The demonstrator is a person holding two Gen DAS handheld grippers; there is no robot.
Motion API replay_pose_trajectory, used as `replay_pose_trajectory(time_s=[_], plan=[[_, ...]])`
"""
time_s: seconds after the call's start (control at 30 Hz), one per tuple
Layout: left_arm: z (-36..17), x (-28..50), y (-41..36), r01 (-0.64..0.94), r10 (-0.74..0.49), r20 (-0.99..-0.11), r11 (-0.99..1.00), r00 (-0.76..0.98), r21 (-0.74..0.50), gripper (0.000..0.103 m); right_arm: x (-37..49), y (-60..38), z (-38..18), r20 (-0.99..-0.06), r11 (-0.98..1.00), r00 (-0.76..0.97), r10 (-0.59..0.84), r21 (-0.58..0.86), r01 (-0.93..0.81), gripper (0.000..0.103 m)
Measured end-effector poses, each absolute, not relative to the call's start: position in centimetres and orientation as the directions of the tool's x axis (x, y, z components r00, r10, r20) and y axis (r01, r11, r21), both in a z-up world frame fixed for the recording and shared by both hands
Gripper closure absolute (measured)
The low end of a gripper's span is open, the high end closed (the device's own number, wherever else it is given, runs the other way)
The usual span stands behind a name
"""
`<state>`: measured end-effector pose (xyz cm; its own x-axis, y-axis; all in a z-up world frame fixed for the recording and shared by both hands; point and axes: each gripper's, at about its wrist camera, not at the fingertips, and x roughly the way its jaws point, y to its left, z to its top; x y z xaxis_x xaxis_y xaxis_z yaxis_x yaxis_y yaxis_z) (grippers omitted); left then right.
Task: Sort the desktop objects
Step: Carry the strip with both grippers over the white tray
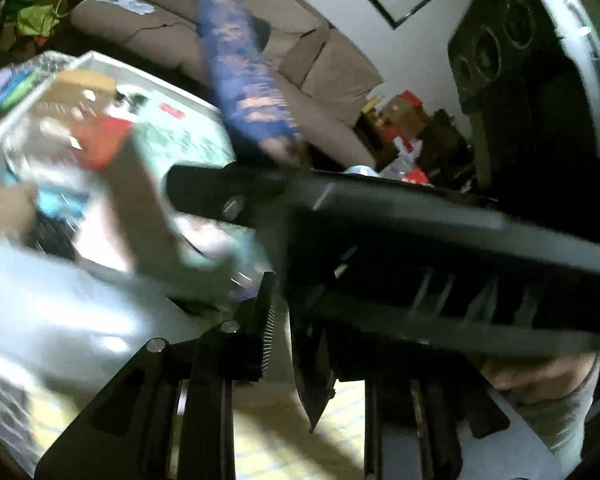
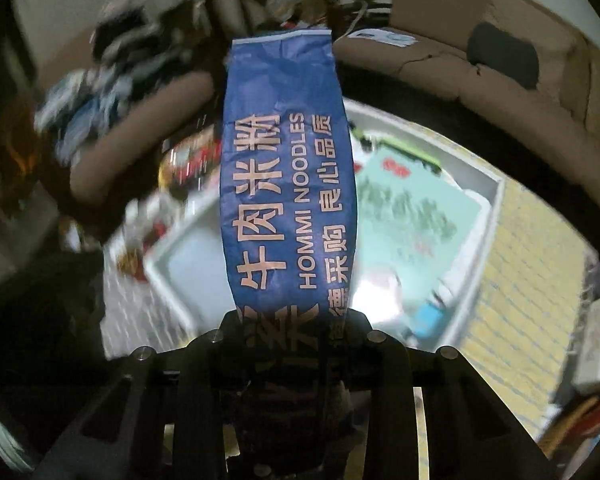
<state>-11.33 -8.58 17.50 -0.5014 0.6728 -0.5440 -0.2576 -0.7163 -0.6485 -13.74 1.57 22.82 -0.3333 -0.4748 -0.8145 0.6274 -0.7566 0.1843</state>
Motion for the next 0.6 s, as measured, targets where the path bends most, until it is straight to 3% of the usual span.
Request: replay_pose_trajectory(time_s=[0.27,0.33,0.43,0.6], plan=[[15.9,-20.5,-15.0,-0.201,0.556,-0.724,-0.828,-0.407,-0.523,0.083,-24.4,-1.8,18.5,-0.717,-0.76,-0.272,-0.642,0.552,0.342,0.072],[14.7,-22.2,-15.7,-0.173,0.537,-0.761,-0.842,-0.365,-0.511,0.083,-26.0,-3.7,17.0,-0.747,-0.789,-0.267,-0.609,0.534,0.304,0.071],[12.6,-23.9,-17.6,-0.145,0.497,-0.808,-0.867,-0.317,-0.476,0.082,-27.7,-5.3,15.0,-0.804,-0.846,-0.272,-0.529,0.473,0.246,0.061],[10.6,-24.3,-19.1,-0.128,0.488,-0.822,-0.872,-0.294,-0.472,0.082,-28.4,-5.7,16.1,-0.82,-0.87,-0.316,-0.477,0.391,0.3,0.051]])
